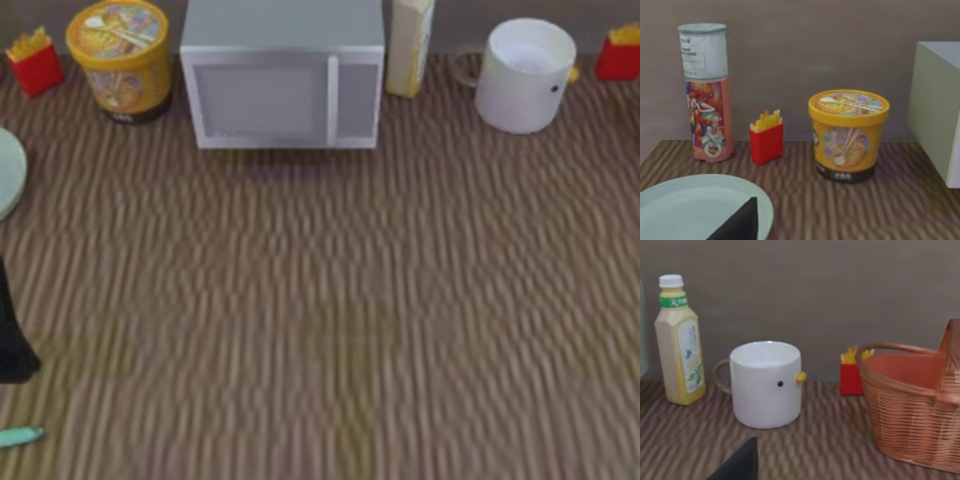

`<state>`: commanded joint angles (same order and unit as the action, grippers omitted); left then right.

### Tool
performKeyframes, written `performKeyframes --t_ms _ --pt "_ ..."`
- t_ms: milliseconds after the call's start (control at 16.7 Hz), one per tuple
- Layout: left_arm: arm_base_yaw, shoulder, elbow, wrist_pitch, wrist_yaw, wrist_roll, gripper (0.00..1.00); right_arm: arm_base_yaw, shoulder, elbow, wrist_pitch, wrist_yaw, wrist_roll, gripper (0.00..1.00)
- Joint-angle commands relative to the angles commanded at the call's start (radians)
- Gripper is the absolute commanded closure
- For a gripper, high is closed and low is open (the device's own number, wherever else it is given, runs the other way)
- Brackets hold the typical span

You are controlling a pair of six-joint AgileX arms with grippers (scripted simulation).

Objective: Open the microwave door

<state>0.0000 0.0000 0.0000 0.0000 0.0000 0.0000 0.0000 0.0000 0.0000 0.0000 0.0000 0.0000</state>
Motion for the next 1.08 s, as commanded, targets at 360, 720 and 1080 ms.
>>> performKeyframes --t_ms 360,720,1080 --pt "-0.044 0.104 0.103 -0.034 -0.023 -0.036 0.00 0.000 0.000 0.000 0.000 0.000 0.000 0.00" --pt "-0.195 0.561 0.516 -0.173 -0.117 -0.164 0.00 0.000 0.000 0.000 0.000 0.000 0.000 0.00" --pt "-0.388 1.234 1.063 -0.361 -0.240 -0.325 0.00 0.000 0.000 0.000 0.000 0.000 0.000 0.00"
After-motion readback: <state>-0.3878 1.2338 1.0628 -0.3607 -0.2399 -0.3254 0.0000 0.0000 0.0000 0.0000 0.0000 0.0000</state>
